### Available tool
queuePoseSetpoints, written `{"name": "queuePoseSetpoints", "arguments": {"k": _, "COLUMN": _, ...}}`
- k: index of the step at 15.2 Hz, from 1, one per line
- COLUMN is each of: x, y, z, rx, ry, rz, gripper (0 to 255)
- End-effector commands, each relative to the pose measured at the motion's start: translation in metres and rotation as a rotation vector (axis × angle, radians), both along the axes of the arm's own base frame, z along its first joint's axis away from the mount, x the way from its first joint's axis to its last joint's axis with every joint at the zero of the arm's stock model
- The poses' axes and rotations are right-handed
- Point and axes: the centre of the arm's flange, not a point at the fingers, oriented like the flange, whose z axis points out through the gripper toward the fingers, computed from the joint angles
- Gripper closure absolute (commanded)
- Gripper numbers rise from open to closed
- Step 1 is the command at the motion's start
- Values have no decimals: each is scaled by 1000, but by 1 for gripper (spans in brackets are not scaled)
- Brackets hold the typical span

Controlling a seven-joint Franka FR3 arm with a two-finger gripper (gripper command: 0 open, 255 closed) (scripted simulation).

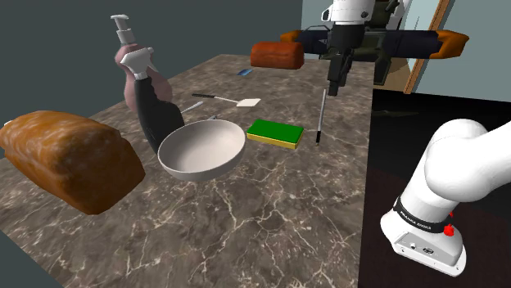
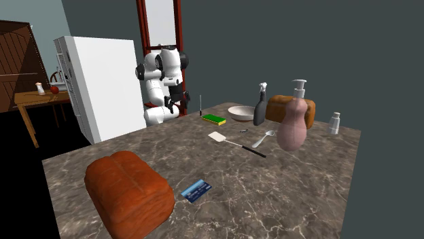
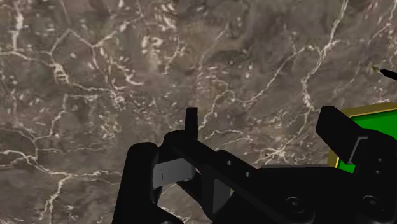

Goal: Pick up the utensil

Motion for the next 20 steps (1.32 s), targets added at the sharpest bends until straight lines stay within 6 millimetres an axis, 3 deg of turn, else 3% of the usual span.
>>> {"name": "queuePoseSetpoints", "arguments": {"k": 1, "x": 0, "y": 0, "z": 0, "rx": 0, "ry": 0, "rz": 0, "gripper": 0}}
{"name": "queuePoseSetpoints", "arguments": {"k": 20, "x": 232, "y": 77, "z": -18, "rx": -51, "ry": -61, "rz": 60, "gripper": 0}}
